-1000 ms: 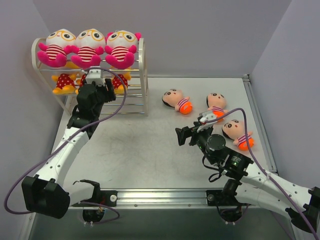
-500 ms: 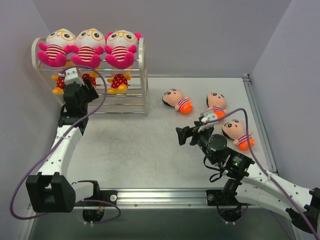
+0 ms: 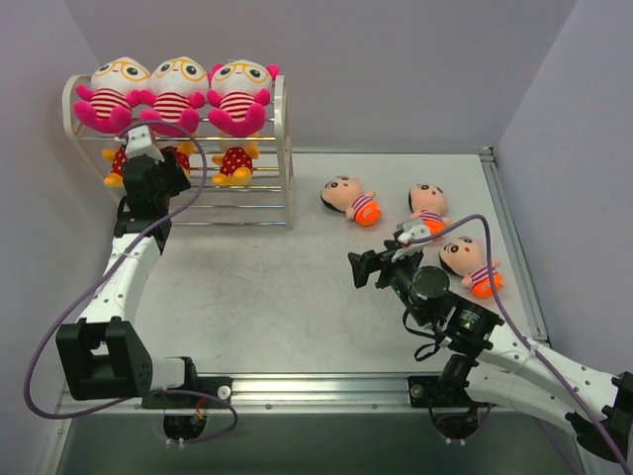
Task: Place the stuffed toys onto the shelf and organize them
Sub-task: Place the stuffed toy onto shelf
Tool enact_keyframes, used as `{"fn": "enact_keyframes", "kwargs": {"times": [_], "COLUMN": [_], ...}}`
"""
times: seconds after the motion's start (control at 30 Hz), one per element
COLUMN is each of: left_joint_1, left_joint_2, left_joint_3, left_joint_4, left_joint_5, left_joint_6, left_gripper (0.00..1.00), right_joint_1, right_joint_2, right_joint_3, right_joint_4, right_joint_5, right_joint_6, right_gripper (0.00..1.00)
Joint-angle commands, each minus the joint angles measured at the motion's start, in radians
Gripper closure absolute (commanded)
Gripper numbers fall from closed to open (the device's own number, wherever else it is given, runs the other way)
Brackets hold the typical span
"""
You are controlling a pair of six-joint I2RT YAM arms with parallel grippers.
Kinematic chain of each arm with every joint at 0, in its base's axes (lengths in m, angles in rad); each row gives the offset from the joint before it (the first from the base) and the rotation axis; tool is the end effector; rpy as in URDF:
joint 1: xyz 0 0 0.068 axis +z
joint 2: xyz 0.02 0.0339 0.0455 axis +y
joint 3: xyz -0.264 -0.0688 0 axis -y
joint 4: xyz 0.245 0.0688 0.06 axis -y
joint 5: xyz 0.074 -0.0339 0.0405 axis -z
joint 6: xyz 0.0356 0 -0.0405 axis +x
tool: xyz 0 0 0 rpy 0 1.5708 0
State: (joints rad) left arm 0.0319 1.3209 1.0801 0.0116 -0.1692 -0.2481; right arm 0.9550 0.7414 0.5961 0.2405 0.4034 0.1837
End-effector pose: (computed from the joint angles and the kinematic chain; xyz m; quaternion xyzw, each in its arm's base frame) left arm 0.3128 0.0160 0.3444 -0.1609 0.7656 -0.0010 0.6229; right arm 0.1169 0.1410 0.3258 -0.1105 0.6664 0.2773 0.6832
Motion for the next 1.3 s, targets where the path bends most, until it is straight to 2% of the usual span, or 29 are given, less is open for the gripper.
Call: {"fn": "enact_keyframes", "kwargs": {"times": [0.0, 0.07, 0.1, 0.17, 0.2, 0.3, 0.33, 0.43, 0.57, 0.73, 0.87, 0.97, 1.27], "left_joint_1": [0.007, 0.006, 0.006, 0.008, 0.008, 0.006, 0.008, 0.007, 0.008, 0.005, 0.006, 0.006, -0.012], "left_joint_2": [0.017, 0.018, 0.017, 0.014, 0.014, 0.014, 0.015, 0.018, 0.037, 0.049, 0.052, 0.049, 0.014], "left_joint_3": [0.058, 0.057, 0.05, 0.043, 0.037, 0.027, 0.018, 0.011, 0.01, 0.004, 0.003, -0.005, -0.034], "left_joint_4": [0.059, 0.068, 0.074, 0.09, 0.094, 0.108, 0.113, 0.131, 0.152, 0.153, 0.136, 0.134, 0.113], "left_joint_5": [0.034, 0.045, 0.059, 0.071, 0.089, 0.115, 0.14, 0.204, 0.275, 0.283, 0.254, 0.235, 0.18], "left_joint_6": [0.026, 0.033, 0.036, 0.044, 0.049, 0.067, 0.072, 0.084, 0.112, 0.116, 0.11, 0.098, 0.053], "left_gripper": [0.4, 0.42, 0.48, 0.54, 0.62, 0.74, 0.84, 0.96, 0.97, 0.98, 0.97, 0.92, 0.91], "right_joint_1": [-0.005, -0.007, -0.006, -0.005, -0.005, -0.005, -0.005, -0.005, -0.005, -0.005, -0.006, -0.005, -0.005], "right_joint_2": [-0.008, -0.008, -0.005, -0.004, -0.002, -0.002, -0.001, -0.002, 0.0, 0.003, 0.004, 0.009, 0.009], "right_joint_3": [0.005, 0.005, 0.005, 0.005, 0.005, 0.007, 0.007, 0.007, 0.007, 0.01, 0.01, 0.01, 0.01], "right_joint_4": [0.022, 0.022, 0.022, 0.022, 0.023, 0.022, 0.022, 0.022, 0.022, 0.02, 0.023, 0.023, 0.025], "right_joint_5": [0.015, 0.017, 0.017, 0.015, 0.017, 0.014, 0.014, 0.014, 0.014, 0.014, 0.012, 0.011, 0.009], "right_joint_6": [0.005, 0.003, 0.003, 0.003, 0.003, 0.005, 0.003, 0.003, 0.003, 0.002, 0.002, 0.002, 0.002], "right_gripper": [0.13, 0.13, 0.13, 0.13, 0.13, 0.13, 0.13, 0.13, 0.13, 0.13, 0.13, 0.13, 0.13]}}
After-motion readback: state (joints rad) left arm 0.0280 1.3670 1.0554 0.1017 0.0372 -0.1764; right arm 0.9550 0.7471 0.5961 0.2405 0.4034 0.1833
